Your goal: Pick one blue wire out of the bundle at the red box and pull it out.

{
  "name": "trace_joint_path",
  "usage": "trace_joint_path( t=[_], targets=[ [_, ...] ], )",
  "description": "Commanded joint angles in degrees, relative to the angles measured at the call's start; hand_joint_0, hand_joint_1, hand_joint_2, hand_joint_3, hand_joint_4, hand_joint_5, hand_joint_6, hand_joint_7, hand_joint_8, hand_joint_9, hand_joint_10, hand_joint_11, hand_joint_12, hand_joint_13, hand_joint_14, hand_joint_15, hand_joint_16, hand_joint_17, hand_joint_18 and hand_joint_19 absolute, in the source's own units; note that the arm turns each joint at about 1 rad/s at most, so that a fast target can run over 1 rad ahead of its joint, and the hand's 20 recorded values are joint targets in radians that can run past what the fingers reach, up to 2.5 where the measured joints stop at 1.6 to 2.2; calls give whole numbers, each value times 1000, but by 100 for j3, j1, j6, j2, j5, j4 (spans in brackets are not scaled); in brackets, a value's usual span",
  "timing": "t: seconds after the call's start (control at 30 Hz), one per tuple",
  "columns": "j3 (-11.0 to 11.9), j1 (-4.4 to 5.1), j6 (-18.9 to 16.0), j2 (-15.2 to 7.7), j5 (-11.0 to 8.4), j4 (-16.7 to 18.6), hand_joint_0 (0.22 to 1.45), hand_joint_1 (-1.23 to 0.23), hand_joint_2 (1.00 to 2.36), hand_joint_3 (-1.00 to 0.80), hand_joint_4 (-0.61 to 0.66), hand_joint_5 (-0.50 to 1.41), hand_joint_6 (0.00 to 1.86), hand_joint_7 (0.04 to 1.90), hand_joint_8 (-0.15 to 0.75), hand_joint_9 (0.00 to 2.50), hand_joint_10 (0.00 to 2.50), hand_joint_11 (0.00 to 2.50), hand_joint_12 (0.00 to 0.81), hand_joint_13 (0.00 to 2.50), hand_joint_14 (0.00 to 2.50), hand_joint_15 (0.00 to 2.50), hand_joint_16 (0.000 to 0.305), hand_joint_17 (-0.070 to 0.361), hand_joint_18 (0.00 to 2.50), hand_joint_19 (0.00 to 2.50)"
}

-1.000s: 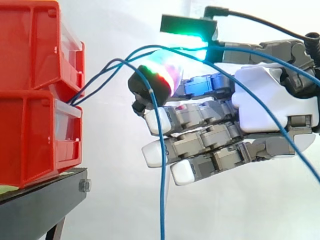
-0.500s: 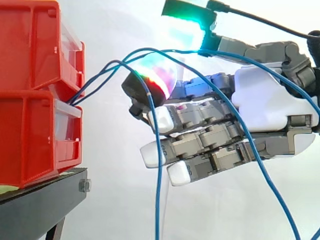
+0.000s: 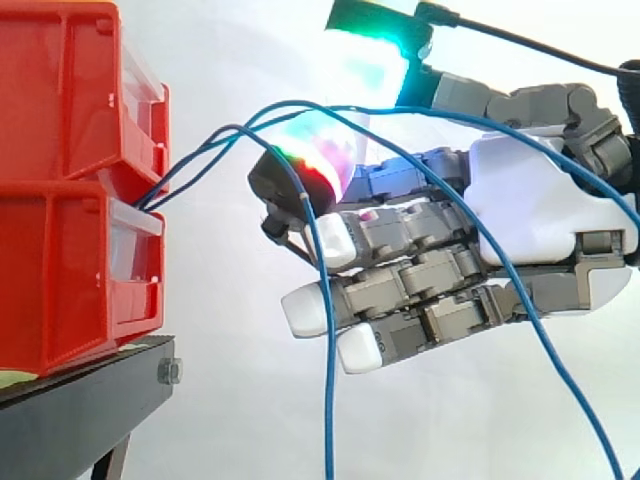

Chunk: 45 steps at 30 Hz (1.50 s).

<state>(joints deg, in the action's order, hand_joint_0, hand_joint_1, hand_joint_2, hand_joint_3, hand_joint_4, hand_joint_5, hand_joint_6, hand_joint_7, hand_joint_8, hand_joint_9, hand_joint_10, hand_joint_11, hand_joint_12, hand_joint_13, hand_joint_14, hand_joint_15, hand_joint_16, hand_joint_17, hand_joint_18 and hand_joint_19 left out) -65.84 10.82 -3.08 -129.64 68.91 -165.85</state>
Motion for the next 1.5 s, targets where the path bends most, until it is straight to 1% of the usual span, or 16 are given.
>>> trace_joint_path(
  t=[0.0,0.07,0.23,0.3,0.37,0.4,0.43,0.5,0.57,0.67,0.77,0.87,1.0,1.2,1.27,1.47],
  targets=[
    [1,-1,0,0,0,0,414,-436,1000,-500,157,-71,786,1033,379,1004,8,330,475,759,12,355,71,160,650,421],
    [1,-1,0,0,0,9,380,-539,1000,-500,166,-71,797,1002,383,978,8,334,488,732,13,352,74,166,637,407],
    [1,-1,0,0,0,9,337,-644,1000,-500,178,-91,799,962,382,811,8,314,514,635,11,333,80,180,579,369],
    [-8,-1,0,0,0,0,337,-700,1000,-500,177,-96,799,978,382,806,10,337,513,613,11,333,80,181,573,361],
    [1,-1,0,0,0,17,352,-769,1000,-500,177,-120,826,932,374,783,8,353,510,599,11,329,79,177,559,350],
    [1,-1,0,0,0,17,359,-783,1000,-500,169,-124,828,945,371,769,8,353,507,594,11,330,78,175,553,352],
    [1,-1,0,0,0,17,381,-831,1000,-500,140,-136,841,965,357,751,12,372,495,580,13,326,76,170,536,352],
    [1,-1,0,0,0,17,451,-868,1000,-500,102,-148,848,1049,331,727,11,397,465,555,13,328,69,155,493,358],
    [1,-1,0,0,0,9,537,-880,1000,-500,70,-162,863,1099,308,711,12,399,437,539,12,324,63,142,459,365],
    [1,-1,0,0,9,0,588,-876,1000,-500,48,-166,869,1136,301,708,12,405,426,545,13,326,61,136,461,369],
    [1,-1,0,0,9,9,620,-870,1009,-392,28,-169,884,1107,298,720,12,418,423,559,13,337,60,134,475,379],
    [1,-1,0,0,0,9,622,-859,1012,-335,14,-170,892,1114,301,737,14,428,421,574,13,340,60,134,488,389],
    [1,-1,0,0,0,9,621,-836,1014,-306,9,-170,902,1073,301,751,14,427,423,589,15,345,59,133,495,403],
    [1,-1,0,0,0,0,594,-800,1020,-174,-39,-164,913,1117,304,816,13,452,422,611,13,350,59,132,514,428],
    [1,8,0,0,0,9,583,-777,1011,-116,-57,-150,913,1062,313,870,10,389,457,662,12,347,67,151,575,414],
    [1,-1,0,0,-9,0,579,-772,1001,-47,-125,-135,903,1064,293,904,7,285,475,694,10,318,73,164,616,393]
  ],
)
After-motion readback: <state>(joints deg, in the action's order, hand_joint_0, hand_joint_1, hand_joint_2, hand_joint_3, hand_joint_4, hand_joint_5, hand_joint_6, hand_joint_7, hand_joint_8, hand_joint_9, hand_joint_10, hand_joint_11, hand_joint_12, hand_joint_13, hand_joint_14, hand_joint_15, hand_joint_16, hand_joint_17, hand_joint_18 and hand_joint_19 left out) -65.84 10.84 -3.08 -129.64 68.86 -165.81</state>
